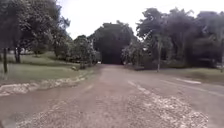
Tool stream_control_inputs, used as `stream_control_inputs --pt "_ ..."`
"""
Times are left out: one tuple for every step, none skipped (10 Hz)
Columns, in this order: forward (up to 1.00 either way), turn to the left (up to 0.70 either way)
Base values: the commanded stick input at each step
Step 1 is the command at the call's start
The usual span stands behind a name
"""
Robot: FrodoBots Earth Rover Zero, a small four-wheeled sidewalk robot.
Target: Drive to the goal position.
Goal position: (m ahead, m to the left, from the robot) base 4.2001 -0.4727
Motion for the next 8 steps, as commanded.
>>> stream_control_inputs --pt "0.7 0.0" --pt "0.7 0.0" --pt "0.7 0.0" --pt "0.7 0.0" --pt "0.7 0.0" --pt "0.7 0.0" --pt "0.7 0.0" --pt "0.7 0.0"
